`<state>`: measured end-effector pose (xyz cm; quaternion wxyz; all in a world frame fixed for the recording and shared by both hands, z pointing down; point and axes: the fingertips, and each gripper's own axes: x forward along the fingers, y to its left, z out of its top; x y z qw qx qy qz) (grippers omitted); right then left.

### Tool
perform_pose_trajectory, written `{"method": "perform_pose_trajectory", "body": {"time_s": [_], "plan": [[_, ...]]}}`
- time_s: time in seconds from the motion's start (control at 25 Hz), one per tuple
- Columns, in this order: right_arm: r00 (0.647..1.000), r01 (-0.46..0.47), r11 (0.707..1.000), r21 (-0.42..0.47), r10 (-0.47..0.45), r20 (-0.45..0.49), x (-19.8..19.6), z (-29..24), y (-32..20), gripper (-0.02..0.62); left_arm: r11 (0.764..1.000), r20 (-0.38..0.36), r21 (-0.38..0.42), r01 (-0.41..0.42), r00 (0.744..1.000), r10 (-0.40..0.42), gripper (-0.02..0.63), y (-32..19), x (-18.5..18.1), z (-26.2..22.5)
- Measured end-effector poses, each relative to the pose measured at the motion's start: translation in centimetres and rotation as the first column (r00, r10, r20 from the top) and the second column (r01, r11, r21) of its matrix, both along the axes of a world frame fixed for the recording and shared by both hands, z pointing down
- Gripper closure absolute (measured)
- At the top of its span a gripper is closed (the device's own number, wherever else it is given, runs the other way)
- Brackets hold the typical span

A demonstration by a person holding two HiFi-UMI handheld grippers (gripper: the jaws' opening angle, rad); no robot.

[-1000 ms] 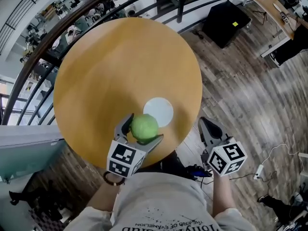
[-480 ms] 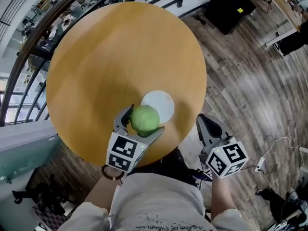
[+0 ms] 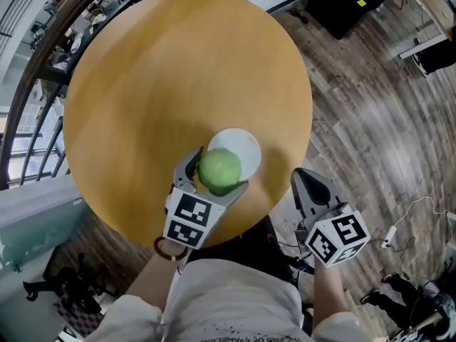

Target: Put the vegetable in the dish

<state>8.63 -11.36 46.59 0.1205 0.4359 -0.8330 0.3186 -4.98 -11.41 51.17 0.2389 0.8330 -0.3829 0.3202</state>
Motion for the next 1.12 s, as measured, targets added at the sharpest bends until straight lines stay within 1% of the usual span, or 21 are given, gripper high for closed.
{"method": "perform_pose_trajectory", "body": {"time_s": [0.36, 0.6, 0.72, 0.92, 1.12], "plan": [[1.0, -0.006, 1.0, -0.026, 0.006, 0.013, 0.3, 2.3, -1.2, 0.571, 0.999, 0.038, -0.047, -0.025, 0.999, 0.027, 0.1, -1.9, 0.8, 4.4], [1.0, -0.009, 0.999, -0.048, 0.01, 0.014, 0.3, 3.4, -1.2, 0.571, 0.996, 0.06, -0.081, -0.038, 0.997, 0.043, 0.1, -2.3, 1.0, 6.9], [1.0, -0.01, 0.998, -0.057, 0.011, 0.015, 0.2, 4.0, -1.3, 0.571, 0.994, 0.083, -0.098, -0.047, 0.995, 0.055, 0.1, -2.5, 0.9, 8.1], [1.0, -0.013, 0.997, -0.071, 0.014, 0.017, 0.4, 4.7, -1.0, 0.571, 0.992, 0.1, -0.112, -0.056, 0.993, 0.067, 0.1, -2.7, 1.3, 9.5], [1.0, -0.016, 0.996, -0.083, 0.018, 0.019, 0.4, 5.2, -1.0, 0.571, 0.99, 0.135, -0.126, -0.07, 0.987, 0.087, 0.1, -2.9, 1.5, 10.7]]}}
